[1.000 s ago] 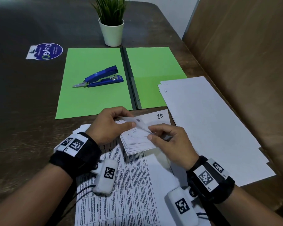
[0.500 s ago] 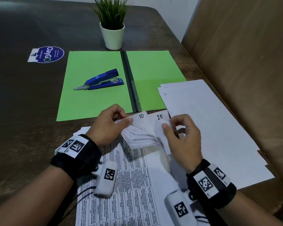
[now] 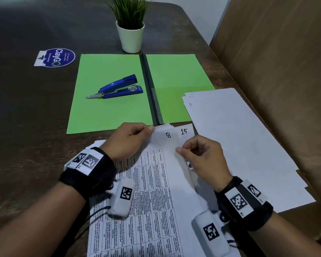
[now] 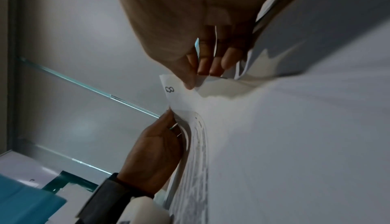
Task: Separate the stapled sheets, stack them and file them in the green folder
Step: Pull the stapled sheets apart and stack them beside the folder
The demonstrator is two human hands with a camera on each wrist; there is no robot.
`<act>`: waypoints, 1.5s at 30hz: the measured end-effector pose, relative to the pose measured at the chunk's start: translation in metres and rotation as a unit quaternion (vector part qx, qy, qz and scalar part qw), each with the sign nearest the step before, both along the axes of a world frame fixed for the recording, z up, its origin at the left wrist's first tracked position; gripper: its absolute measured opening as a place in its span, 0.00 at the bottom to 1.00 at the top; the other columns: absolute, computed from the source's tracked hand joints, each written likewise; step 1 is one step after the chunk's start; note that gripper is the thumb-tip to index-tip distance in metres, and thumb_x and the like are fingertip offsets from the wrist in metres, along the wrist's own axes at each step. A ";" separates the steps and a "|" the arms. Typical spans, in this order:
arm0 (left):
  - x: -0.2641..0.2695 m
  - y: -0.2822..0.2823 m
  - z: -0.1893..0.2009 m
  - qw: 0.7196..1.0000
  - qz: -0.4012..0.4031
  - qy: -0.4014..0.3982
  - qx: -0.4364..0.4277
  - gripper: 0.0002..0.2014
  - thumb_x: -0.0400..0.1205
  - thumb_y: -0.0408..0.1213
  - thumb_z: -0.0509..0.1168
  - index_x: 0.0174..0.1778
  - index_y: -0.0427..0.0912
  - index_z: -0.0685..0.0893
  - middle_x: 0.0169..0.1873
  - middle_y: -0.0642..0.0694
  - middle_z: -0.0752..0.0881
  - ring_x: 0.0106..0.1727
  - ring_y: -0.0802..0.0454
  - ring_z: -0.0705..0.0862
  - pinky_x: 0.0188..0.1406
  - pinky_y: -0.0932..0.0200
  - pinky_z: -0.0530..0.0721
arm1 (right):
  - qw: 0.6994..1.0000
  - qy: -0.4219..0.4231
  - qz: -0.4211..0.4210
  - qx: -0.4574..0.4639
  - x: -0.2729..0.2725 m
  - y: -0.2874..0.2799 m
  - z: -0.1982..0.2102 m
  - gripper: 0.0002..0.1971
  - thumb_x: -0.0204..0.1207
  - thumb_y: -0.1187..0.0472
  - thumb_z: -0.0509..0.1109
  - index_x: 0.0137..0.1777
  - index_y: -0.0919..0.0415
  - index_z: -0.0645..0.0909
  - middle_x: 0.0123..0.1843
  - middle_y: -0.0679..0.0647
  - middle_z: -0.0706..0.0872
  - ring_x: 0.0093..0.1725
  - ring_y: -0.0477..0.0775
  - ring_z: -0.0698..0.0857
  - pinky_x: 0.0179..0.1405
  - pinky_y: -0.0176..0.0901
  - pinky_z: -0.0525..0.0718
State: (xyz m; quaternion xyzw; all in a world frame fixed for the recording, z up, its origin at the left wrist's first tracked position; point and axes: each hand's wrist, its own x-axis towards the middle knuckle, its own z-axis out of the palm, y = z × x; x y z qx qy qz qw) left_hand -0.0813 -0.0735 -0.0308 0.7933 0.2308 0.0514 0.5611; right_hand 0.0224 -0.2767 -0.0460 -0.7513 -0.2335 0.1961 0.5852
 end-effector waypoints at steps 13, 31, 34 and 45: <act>0.004 0.001 -0.004 1.000 0.001 0.000 0.005 0.18 0.86 0.51 0.64 0.35 0.45 0.87 0.26 0.52 0.83 0.27 0.56 0.76 0.32 0.64 0.75 | 0.995 -0.086 0.030 -0.040 -0.001 -0.002 0.001 0.10 0.77 0.63 0.77 0.35 0.52 0.83 0.27 0.39 0.80 0.25 0.42 0.74 0.28 0.37 0.74; 0.003 0.003 -0.004 0.999 -0.008 0.031 0.004 0.10 0.83 0.53 0.69 0.47 0.52 0.91 0.43 0.55 0.93 0.48 0.51 0.91 0.56 0.48 0.86 | 0.975 -0.205 0.081 -0.034 -0.006 0.000 0.003 0.09 0.73 0.63 0.78 0.37 0.47 0.86 0.49 0.43 0.91 0.44 0.50 0.88 0.36 0.38 0.83; 0.003 0.003 -0.004 0.999 -0.005 0.032 -0.002 0.08 0.83 0.50 0.70 0.47 0.51 0.91 0.43 0.54 0.93 0.46 0.50 0.91 0.53 0.50 0.86 | 0.985 -0.150 0.085 -0.023 -0.009 0.000 0.005 0.08 0.74 0.59 0.80 0.35 0.53 0.87 0.45 0.44 0.92 0.40 0.54 0.89 0.35 0.50 0.87; 0.000 0.004 -0.001 0.999 -0.014 0.047 -0.004 0.07 0.82 0.50 0.71 0.51 0.52 0.90 0.43 0.57 0.93 0.43 0.55 0.91 0.49 0.55 0.86 | 0.998 -0.056 0.021 0.011 -0.006 0.001 0.007 0.09 0.79 0.51 0.74 0.57 0.45 0.85 0.44 0.50 0.91 0.40 0.51 0.88 0.37 0.48 0.86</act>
